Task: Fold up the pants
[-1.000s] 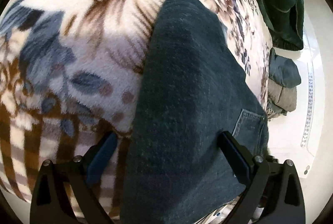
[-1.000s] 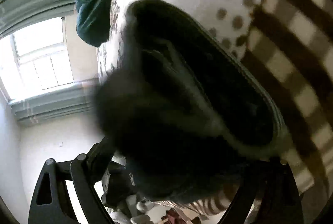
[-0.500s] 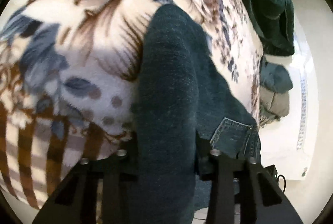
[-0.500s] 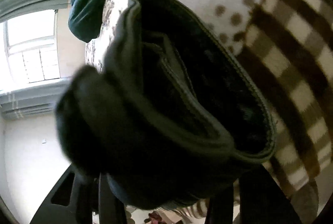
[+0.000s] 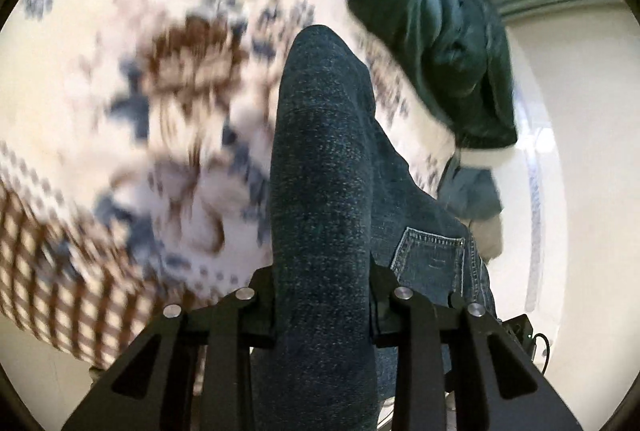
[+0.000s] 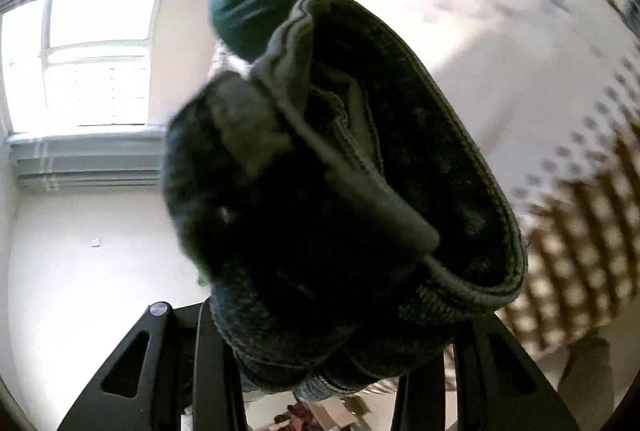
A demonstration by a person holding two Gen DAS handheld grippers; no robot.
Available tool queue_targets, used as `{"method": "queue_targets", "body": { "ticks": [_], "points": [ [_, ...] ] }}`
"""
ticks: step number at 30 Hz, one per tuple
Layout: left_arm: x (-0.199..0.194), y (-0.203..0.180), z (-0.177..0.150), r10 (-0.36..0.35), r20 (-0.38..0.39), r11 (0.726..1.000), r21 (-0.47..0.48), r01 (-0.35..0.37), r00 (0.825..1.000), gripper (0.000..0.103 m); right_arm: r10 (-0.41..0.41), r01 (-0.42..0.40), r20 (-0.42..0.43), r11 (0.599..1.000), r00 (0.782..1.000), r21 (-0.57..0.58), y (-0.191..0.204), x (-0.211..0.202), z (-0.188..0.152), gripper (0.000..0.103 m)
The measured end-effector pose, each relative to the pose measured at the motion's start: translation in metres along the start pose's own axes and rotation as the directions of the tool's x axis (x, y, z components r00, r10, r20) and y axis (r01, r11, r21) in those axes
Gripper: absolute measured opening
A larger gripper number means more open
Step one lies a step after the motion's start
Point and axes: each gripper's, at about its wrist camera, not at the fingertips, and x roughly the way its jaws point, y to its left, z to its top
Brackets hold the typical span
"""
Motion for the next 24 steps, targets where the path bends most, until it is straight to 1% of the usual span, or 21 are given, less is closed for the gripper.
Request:
{"method": "queue_targets", "body": {
  "ticks": [2,4,5,6,7,8,9,12,13,14,15,16,17,20,21,22,24],
  "points": [
    [-0.019,-0.002,0.035,-0.007,0.034,1.0,-0.002,0.007,0.999,0.027,0.021,-0.021,-0.001,1.0,1.0,-0.013,0.037,0.026,0.011,0.04],
    [-0.035,0.002,0.077,-0.012,0.059,1.0,-0.003,0.012,0.998,0.027,0.035,-0.035,-0.004,0.999,0.999,-0.039,0.074,0.057,0.021,0.04],
    [-0.041,0.006,0.096,-0.015,0.069,1.0,-0.001,0.015,0.997,0.027,0.042,-0.042,-0.005,0.998,0.999,-0.046,0.084,0.067,0.021,0.04],
    [-0.046,0.011,0.115,-0.018,0.077,1.0,0.003,0.018,0.997,0.027,0.053,-0.054,-0.007,0.997,0.999,-0.051,0.106,0.094,0.028,0.04],
    [-0.053,0.019,0.144,-0.02,0.09,1.0,0.006,0.02,0.996,0.027,0.057,-0.058,-0.011,0.997,0.998,-0.055,0.114,0.105,0.025,0.04],
    [-0.059,0.028,0.169,-0.016,0.097,1.0,0.011,0.015,0.995,0.027,0.065,-0.066,-0.014,0.996,0.998,-0.059,0.135,0.138,0.032,0.04],
    [-0.06,0.036,0.187,-0.014,0.101,1.0,0.014,0.012,0.995,0.027,0.067,-0.068,-0.017,0.996,0.998,-0.065,0.149,0.163,0.034,0.04],
    [-0.06,0.069,0.266,-0.01,0.112,1.0,0.014,0.008,0.994,0.027,0.077,-0.078,-0.02,0.995,0.997,-0.066,0.185,0.246,0.042,0.04],
    [-0.058,0.081,0.291,-0.009,0.114,1.0,0.015,0.007,0.993,0.027,0.078,-0.079,-0.021,0.995,0.997,-0.064,0.191,0.268,0.045,0.04],
    [-0.054,0.096,0.32,-0.003,0.117,1.0,0.019,0.0,0.993,0.027,0.087,-0.088,-0.022,0.994,0.996,-0.058,0.199,0.299,0.05,0.04],
    [-0.05,0.108,0.341,0.002,0.119,1.0,0.022,-0.005,0.993,0.027,0.094,-0.095,-0.024,0.994,0.995,-0.055,0.207,0.334,0.055,0.04],
    [-0.044,0.125,0.372,0.003,0.122,1.0,0.024,-0.006,0.992,0.027,0.1,-0.102,-0.025,0.993,0.995,-0.054,0.213,0.369,0.061,0.04],
    [-0.038,0.138,0.392,0.009,0.124,1.0,0.027,-0.012,0.992,0.027,0.108,-0.11,-0.028,0.993,0.994,-0.053,0.216,0.398,0.067,0.04],
    [-0.015,0.18,0.448,0.021,0.123,0.999,0.027,-0.025,0.992,0.027,0.115,-0.117,-0.032,0.991,0.993,-0.064,0.22,0.476,0.078,0.04],
    [-0.008,0.189,0.46,0.026,0.121,0.999,0.03,-0.03,0.992,0.027,0.108,-0.11,-0.034,0.991,0.994,-0.071,0.218,0.499,0.082,0.04],
    [0.001,0.202,0.473,0.028,0.116,0.999,0.029,-0.032,0.993,0.027,0.1,-0.103,-0.038,0.992,0.994,-0.069,0.214,0.519,0.084,0.04],
    [0.023,0.229,0.493,0.042,0.093,0.999,0.026,-0.045,0.995,0.027,0.079,-0.082,-0.045,0.995,0.996,-0.062,0.202,0.545,0.083,0.04]
  ]
}}
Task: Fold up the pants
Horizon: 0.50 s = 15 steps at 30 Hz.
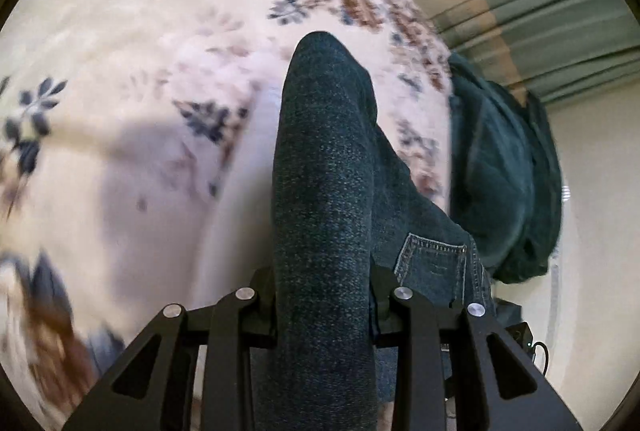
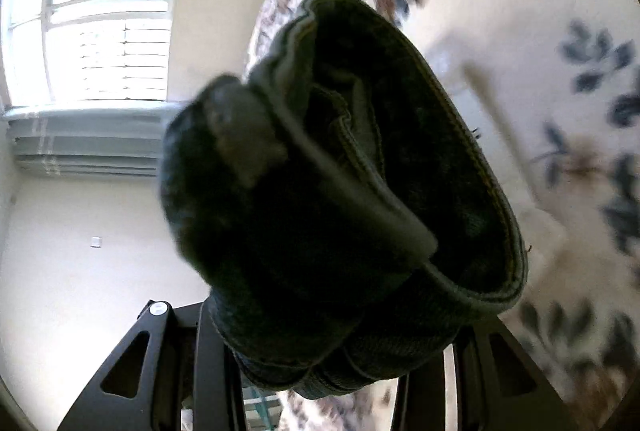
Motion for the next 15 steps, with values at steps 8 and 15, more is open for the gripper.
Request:
{"method": "queue_targets", "body": {
  "ticks": [8,15],
  "points": [
    [0.004,0.031,0.006,-0.014,-0.048,1.0,-0.009,0.013,0.999,0.043,-0.105,0.101,-0.061,0.993,0.993,-0.058,-0.003,0.006,0.013,0.055],
    [-0.035,0.006,-0.005,0.231,-0.035,0.973,0.027,-0.23,0.972,0.071,-0.447,0.438,0.011,0.87,0.894,-0.228,0.047,-0.031,0.021,0.084]
  ]
}}
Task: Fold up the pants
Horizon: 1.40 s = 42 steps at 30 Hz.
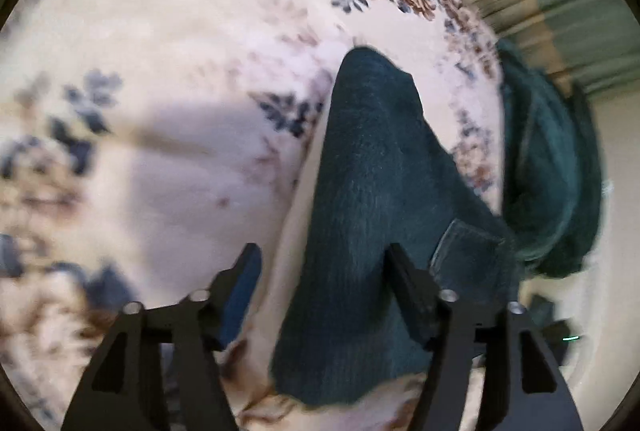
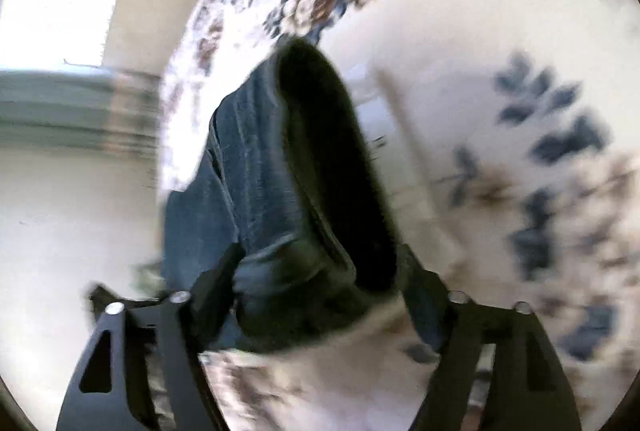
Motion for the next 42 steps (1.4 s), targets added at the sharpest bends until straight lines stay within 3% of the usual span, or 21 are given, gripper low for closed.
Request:
{"method": "queue_targets", "body": {
  "ticks": [2,3,4,5,10,22,28,33,38,42],
  "points": [
    [-0.023,-0.026,-0.011,0.139,0.055,0.984,0.107,-0.145,0.989,0.087,-0.133,0.134,0.016,0.987,0.991,-0.091,0.015,-0.018,0.007,0.092],
    [-0.032,-0.036,-0.016,0.176,0.079,0.972,0.142,-0.186,0.981,0.094,-0.211,0.215,0.042,0.965,0.977,-0.149,0.031,-0.03,0.005,0.095],
    [-0.042,-0.047,-0.024,0.21,0.105,0.958,0.177,-0.227,0.972,0.096,-0.245,0.251,0.061,0.952,0.968,-0.175,0.037,-0.04,0.002,0.096],
    [-0.054,-0.059,-0.034,0.239,0.132,0.941,0.211,-0.263,0.962,0.097,-0.316,0.332,0.105,0.918,0.943,-0.219,0.053,-0.054,-0.002,0.097],
    [-0.106,-0.105,-0.078,0.298,0.209,0.892,0.287,-0.35,0.931,0.097,-0.407,0.468,0.251,0.838,0.878,-0.281,0.084,-0.143,-0.039,0.103],
    [-0.271,-0.189,-0.192,0.234,0.36,0.869,0.338,-0.361,0.903,0.097,-0.308,0.466,0.413,0.804,0.857,-0.369,0.161,-0.386,-0.152,0.103],
    [-0.357,-0.21,-0.258,0.217,0.456,0.858,0.333,-0.392,0.863,0.097,-0.226,0.442,0.479,0.8,0.848,-0.406,0.177,-0.508,-0.217,0.103],
    [-0.427,-0.217,-0.311,0.201,0.514,0.874,0.291,-0.39,0.834,0.097,-0.17,0.428,0.515,0.79,0.84,-0.438,0.184,-0.591,-0.268,0.103],
    [-0.478,-0.222,-0.346,0.21,0.575,0.87,0.259,-0.419,0.791,0.097,-0.135,0.42,0.531,0.781,0.836,-0.462,0.189,-0.648,-0.31,0.103],
    [-0.503,-0.222,-0.363,0.204,0.602,0.869,0.252,-0.426,0.772,0.097,-0.11,0.413,0.551,0.783,0.828,-0.464,0.197,-0.687,-0.339,0.103]
  ]
}}
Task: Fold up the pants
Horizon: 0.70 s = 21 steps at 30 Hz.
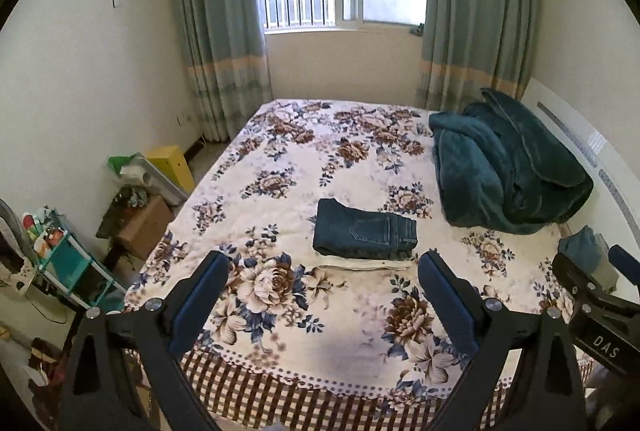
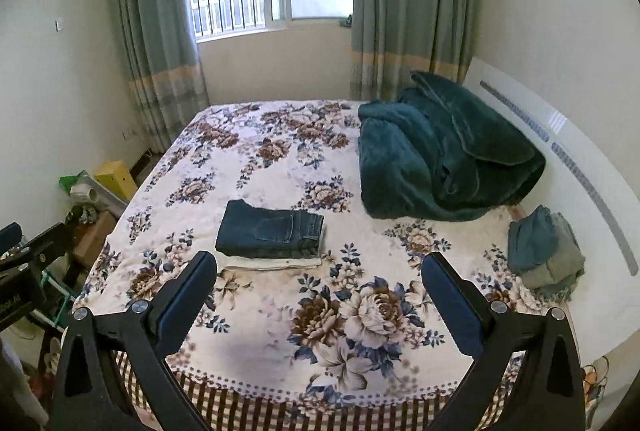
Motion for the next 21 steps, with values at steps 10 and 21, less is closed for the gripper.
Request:
{"method": "queue_targets", "body": {
  "ticks": [10,21],
  "points": [
    [-0.024,0.008,-0.014,-0.026,-0.01,1.0,0.016,0.027,1.0,0.097,-0.021,0.02,0.042,1.0,0.999,0.005,0.006,-0.062,-0.004,0.103],
    [-0.025,0.013,-0.022,-0.008,-0.008,1.0,0.021,0.009,1.0,0.103,-0.028,0.028,0.034,1.0,0.999,-0.005,0.011,-0.061,-0.004,0.103]
  ]
}}
